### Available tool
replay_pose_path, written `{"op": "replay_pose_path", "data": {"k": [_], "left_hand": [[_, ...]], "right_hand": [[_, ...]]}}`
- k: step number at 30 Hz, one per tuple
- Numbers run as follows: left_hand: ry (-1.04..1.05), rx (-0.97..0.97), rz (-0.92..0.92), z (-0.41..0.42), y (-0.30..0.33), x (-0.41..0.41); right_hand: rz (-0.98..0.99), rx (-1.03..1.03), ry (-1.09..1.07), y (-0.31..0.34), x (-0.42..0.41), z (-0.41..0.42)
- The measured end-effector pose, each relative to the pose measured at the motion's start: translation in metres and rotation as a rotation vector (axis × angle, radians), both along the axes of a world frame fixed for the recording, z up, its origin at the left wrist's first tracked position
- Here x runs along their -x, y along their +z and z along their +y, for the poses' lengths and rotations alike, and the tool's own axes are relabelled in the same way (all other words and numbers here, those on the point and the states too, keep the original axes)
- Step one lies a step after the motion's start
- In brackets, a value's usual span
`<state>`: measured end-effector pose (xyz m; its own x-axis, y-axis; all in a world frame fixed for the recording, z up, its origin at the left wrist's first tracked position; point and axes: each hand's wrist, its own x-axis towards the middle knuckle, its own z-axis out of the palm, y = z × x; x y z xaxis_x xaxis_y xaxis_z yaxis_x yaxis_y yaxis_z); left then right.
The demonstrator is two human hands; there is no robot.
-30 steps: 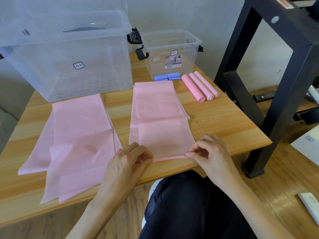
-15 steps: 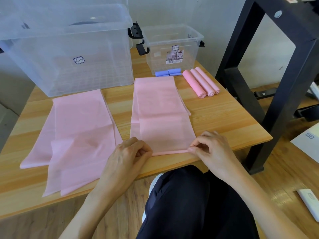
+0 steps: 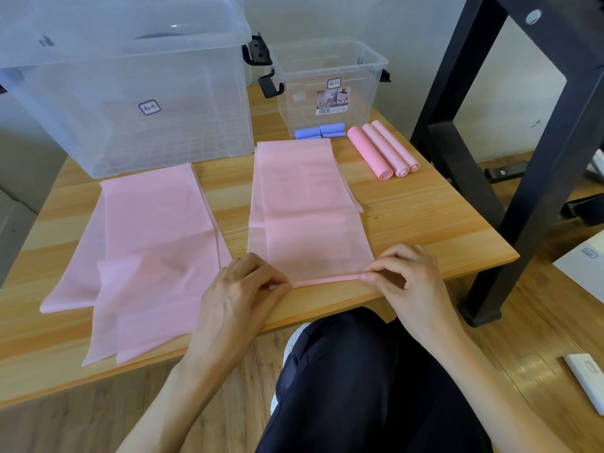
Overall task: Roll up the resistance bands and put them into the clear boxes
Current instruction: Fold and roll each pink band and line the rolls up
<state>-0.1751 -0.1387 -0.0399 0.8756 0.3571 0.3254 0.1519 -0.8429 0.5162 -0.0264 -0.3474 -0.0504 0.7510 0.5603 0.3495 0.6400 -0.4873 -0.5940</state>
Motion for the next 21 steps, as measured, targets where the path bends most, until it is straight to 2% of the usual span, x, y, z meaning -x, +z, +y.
{"op": "replay_pose_path", "data": {"k": [5, 13, 17, 21], "left_hand": [[0.030, 0.044, -0.003, -0.0014, 0.0016, -0.0059], [-0.011, 0.012, -0.059, -0.0085, -0.0030, -0.0013], [-0.053, -0.012, -0.053, -0.0067, -0.0025, 0.0015], [0.000, -0.019, -0.054, -0.0025, -0.0026, -0.0030]], "right_hand": [[0.038, 0.067, -0.025, 0.0072, -0.0050, 0.0064], [0.055, -0.016, -0.015, 0.0033, -0.0042, 0.0035], [0.021, -0.018, -0.005, 0.0030, -0.0064, 0.0026], [-0.028, -0.004, -0.021, 0.0025, -0.0085, 0.0082]]}}
